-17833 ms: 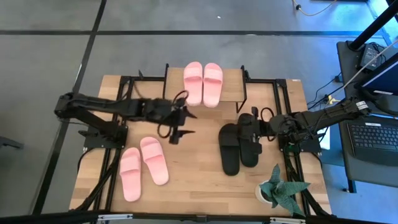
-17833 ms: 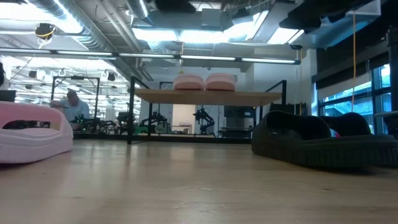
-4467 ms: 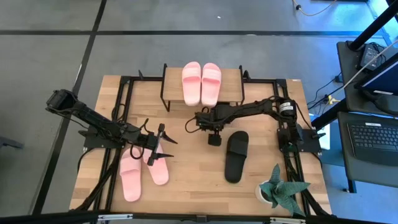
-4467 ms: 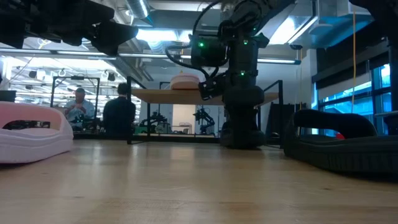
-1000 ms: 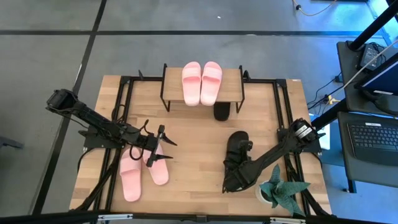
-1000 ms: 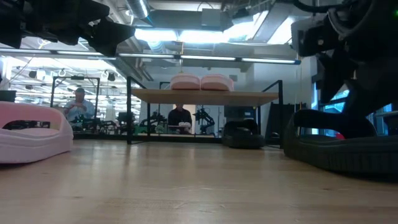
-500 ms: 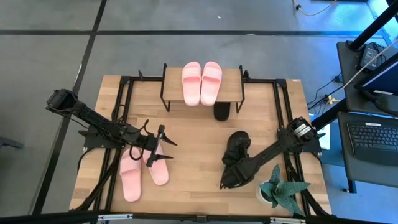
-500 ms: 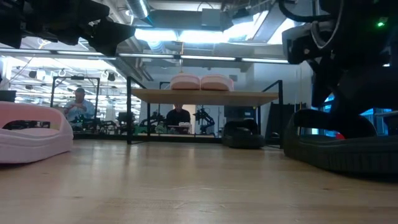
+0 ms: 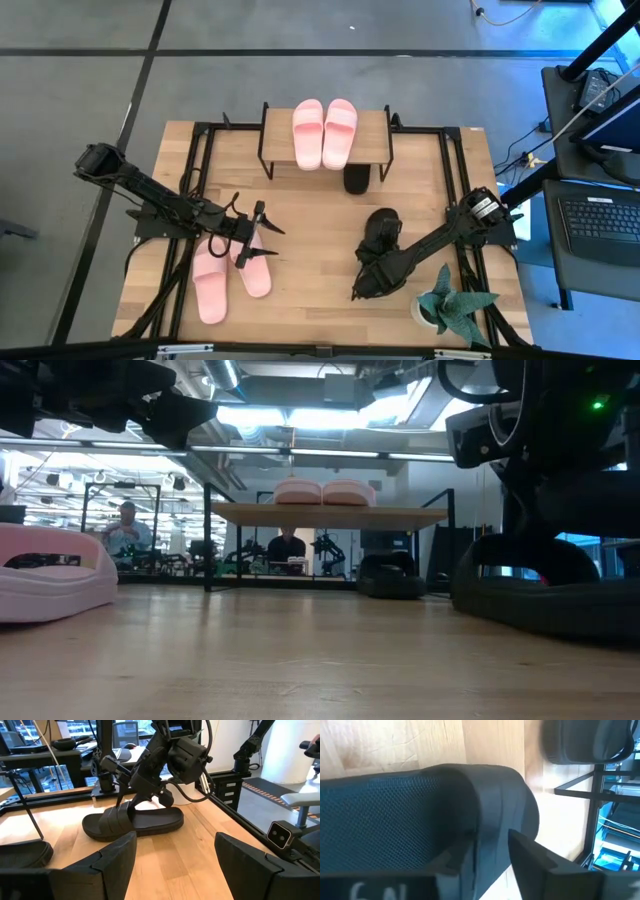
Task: Pick and place slides into the shelf
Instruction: Put the black slipper slide under the shelf
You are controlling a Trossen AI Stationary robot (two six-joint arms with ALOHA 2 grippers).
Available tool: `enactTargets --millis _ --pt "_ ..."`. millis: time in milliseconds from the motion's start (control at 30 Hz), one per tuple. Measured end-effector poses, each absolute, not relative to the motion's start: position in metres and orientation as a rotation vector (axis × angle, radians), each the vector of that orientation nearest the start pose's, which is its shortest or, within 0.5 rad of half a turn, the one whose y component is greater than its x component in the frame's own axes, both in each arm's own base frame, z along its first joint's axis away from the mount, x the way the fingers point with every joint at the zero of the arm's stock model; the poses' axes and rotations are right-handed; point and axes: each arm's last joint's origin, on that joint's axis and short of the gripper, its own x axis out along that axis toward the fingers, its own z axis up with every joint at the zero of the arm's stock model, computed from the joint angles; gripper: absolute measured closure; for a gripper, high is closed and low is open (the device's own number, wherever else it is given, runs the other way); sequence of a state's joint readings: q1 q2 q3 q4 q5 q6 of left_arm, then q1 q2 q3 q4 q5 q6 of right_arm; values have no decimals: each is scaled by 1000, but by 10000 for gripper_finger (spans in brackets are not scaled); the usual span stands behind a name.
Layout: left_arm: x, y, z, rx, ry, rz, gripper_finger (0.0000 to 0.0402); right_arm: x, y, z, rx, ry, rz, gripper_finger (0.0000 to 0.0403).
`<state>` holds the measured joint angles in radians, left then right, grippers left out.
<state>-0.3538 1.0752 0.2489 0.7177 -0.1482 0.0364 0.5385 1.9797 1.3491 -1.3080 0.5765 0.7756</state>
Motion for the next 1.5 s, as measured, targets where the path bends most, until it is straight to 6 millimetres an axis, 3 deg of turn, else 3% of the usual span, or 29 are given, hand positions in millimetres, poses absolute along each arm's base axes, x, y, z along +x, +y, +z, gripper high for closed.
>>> enactTargets --millis 400,933,1067,1267,1500 --pt "189 -65 186 63 102 -207 140 287 153 164 -431 1445 -614 386" --pt "189 -65 186 62 102 -207 140 289 154 167 -419 1442 -608 387" --pt "189 -65 186 61 102 -207 140 298 160 181 -410 1415 -561 387" --pt "189 -65 186 60 102 -207 140 319 172 219 -380 1324 -459 387" --pt "189 -65 186 58 102 -207 140 341 179 260 -440 1105 -434 387"
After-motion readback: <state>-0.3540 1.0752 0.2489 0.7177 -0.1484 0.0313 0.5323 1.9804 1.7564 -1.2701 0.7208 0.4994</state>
